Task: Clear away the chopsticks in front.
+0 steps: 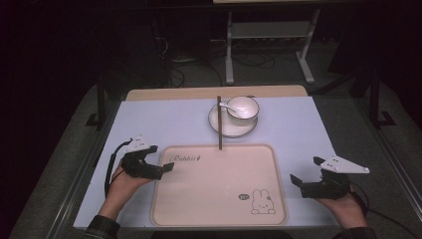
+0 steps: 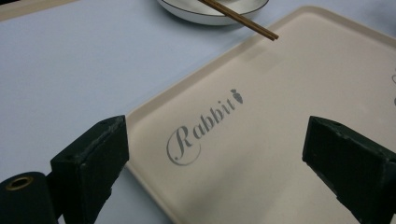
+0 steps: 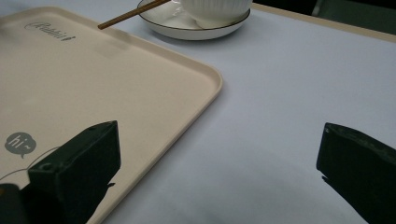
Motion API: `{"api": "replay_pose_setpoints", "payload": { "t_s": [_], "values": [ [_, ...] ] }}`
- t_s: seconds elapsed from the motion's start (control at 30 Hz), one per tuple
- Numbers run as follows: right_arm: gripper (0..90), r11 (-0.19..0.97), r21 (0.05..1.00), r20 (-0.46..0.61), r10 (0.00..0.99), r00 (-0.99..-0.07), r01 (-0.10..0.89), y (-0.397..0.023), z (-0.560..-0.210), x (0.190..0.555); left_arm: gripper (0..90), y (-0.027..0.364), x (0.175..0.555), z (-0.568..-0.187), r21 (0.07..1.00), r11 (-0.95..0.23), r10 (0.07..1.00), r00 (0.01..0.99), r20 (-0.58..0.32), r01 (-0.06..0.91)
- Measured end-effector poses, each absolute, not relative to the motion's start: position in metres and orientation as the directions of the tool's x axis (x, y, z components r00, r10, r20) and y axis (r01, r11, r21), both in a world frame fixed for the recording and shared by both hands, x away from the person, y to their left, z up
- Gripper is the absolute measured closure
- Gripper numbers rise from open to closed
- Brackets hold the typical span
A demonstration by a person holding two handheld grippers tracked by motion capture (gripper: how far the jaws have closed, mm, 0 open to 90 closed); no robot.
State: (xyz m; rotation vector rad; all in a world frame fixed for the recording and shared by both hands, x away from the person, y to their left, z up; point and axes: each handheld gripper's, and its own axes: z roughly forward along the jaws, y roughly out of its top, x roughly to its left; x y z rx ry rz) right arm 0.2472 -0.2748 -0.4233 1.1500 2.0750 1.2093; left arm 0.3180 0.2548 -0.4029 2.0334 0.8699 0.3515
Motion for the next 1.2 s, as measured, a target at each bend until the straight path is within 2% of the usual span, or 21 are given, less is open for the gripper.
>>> {"api": "replay_pose_setpoints", "payload": {
  "t_s": [0.73, 0.9, 1.2],
  "values": [
    [0.0, 0.261, 0.866, 0.014, 0.84, -0.542, 0.427, -0.275, -0.424, 0.247, 6.5, 0.207, 0.358, -0.396, 0.807, -0.379, 0.674, 0.733, -0.094, 0.452],
    [0.0, 0.258, 0.867, 0.016, 0.841, -0.541, 0.427, -0.275, -0.424, 0.247, 6.5, 0.193, 0.368, -0.393, 0.806, -0.396, 0.673, 0.736, -0.07, 0.439],
    [0.0, 0.257, 0.869, 0.017, 0.84, -0.543, 0.424, -0.275, -0.424, 0.246, 6.5, 0.158, 0.396, -0.388, 0.798, -0.402, 0.666, 0.742, -0.082, 0.45]
  ]
}}
